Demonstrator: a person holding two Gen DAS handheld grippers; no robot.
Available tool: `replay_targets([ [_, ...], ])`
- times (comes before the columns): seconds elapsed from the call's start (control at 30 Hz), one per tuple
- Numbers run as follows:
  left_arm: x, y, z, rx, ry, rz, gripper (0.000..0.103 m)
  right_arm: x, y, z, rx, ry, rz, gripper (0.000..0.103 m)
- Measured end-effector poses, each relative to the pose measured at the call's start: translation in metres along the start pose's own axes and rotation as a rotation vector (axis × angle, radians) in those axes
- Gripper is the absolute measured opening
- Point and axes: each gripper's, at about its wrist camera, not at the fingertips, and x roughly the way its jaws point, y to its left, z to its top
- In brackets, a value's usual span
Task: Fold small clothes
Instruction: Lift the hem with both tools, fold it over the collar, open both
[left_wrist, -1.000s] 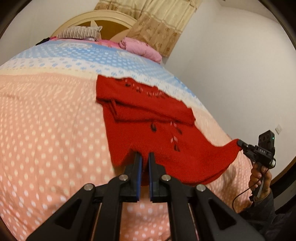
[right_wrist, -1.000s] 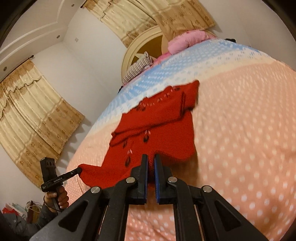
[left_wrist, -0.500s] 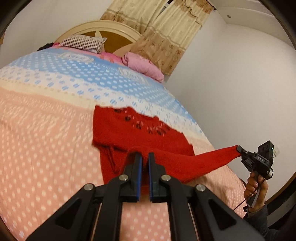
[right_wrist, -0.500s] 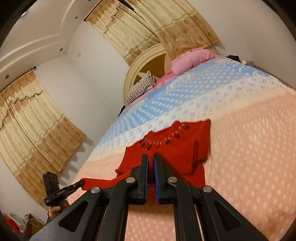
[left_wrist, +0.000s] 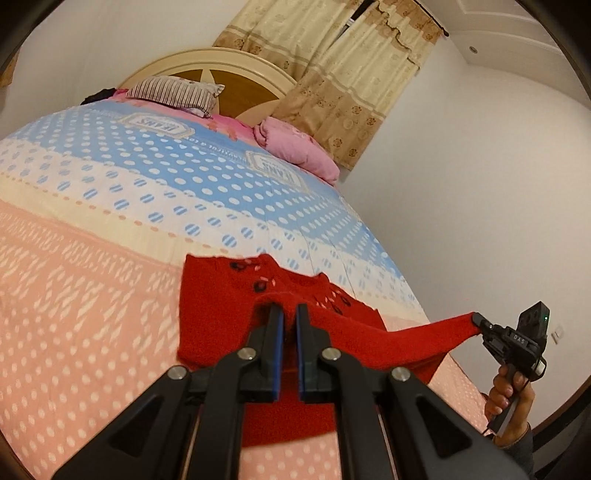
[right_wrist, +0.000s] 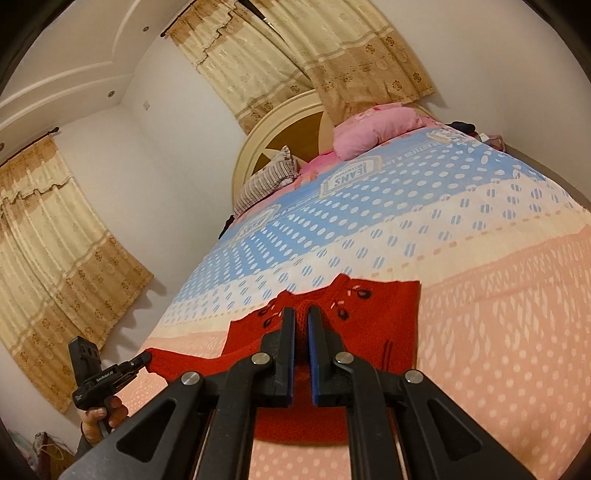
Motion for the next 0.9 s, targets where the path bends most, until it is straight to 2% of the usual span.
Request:
replay_targets([
  [0.2, 0.029, 0.004, 0.020, 0.015, 0.013, 0.021, 0.006, 0.032, -0.013, 0.018, 0.018, 0.008, -0.046, 0.006],
  [0.4, 0.068, 0.020, 0.026, 0.040, 0.044, 0.113, 0.006, 0.080, -0.031, 0.030, 0.051, 0.042, -0.086, 0.006],
  [0.6, 0.109, 0.053, 0.022, -0.010, 0.106, 0.167, 0.006, 0.135, -0.038, 0.028, 0.021, 0.105, -0.143, 0.006],
  [0.67, 0.121, 0.063, 0.021, -0.031, 0.107, 0.191, 0.010, 0.153, -0.044, 0.027, 0.011, 0.124, -0.165, 0.006],
  [0.7, 0.126, 0.069, 0.019, -0.043, 0.107, 0.235, 0.010, 0.161, -0.047, 0.026, 0.006, 0.138, -0.184, 0.007],
  [0.73, 0.128, 0.072, 0.017, -0.046, 0.113, 0.257, 0.009, 0.171, -0.051, 0.024, -0.003, 0.161, -0.242, 0.007],
  [0.77, 0.129, 0.074, 0.014, -0.045, 0.126, 0.267, 0.011, 0.176, -0.054, 0.022, -0.011, 0.182, -0.281, 0.012],
  [0.8, 0.129, 0.077, 0.010, -0.045, 0.148, 0.271, 0.014, 0.181, -0.056, 0.018, -0.023, 0.202, -0.326, 0.034],
  [0.83, 0.127, 0.079, 0.006, -0.044, 0.153, 0.275, 0.021, 0.180, -0.056, 0.015, -0.034, 0.203, -0.334, 0.052],
  [0.87, 0.123, 0.080, 0.002, -0.034, 0.150, 0.281, 0.030, 0.178, -0.054, 0.010, -0.053, 0.199, -0.316, 0.078],
  [0.9, 0.118, 0.078, -0.004, -0.011, 0.142, 0.290, 0.036, 0.175, -0.050, 0.004, -0.084, 0.201, -0.281, 0.079],
])
